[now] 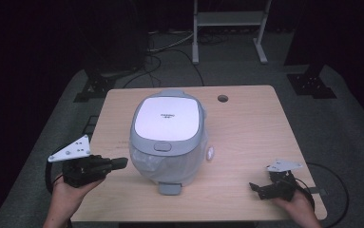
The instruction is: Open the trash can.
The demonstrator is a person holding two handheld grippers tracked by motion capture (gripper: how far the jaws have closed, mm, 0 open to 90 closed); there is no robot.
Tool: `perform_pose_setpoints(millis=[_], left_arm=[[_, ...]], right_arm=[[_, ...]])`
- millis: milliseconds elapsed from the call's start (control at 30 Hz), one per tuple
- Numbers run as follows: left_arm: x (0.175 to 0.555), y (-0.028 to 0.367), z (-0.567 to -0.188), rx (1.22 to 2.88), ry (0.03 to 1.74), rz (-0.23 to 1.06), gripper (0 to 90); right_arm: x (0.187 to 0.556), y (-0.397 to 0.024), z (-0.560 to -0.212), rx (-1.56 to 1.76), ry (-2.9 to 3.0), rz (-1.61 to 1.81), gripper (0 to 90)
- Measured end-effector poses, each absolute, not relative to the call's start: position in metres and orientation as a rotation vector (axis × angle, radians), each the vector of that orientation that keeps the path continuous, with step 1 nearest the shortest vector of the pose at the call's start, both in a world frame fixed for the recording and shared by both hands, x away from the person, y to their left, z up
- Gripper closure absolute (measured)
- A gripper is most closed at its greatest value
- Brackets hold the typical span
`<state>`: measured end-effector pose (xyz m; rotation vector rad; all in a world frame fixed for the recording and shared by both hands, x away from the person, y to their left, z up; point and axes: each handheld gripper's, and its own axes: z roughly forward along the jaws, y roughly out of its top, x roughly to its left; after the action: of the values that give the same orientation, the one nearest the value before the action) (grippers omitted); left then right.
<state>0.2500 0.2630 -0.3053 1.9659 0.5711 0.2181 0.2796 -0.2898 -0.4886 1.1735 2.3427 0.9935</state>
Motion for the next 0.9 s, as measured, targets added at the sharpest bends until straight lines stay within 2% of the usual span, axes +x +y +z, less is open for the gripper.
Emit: perform_pose_setpoints(millis=[900], left_arm=[[0.254,0.231,-0.262,1.903,0.447,0.22,90.0]], right_arm=[[0.28,-0.29,-0.489,1.174,2.343,0.993,1.5]])
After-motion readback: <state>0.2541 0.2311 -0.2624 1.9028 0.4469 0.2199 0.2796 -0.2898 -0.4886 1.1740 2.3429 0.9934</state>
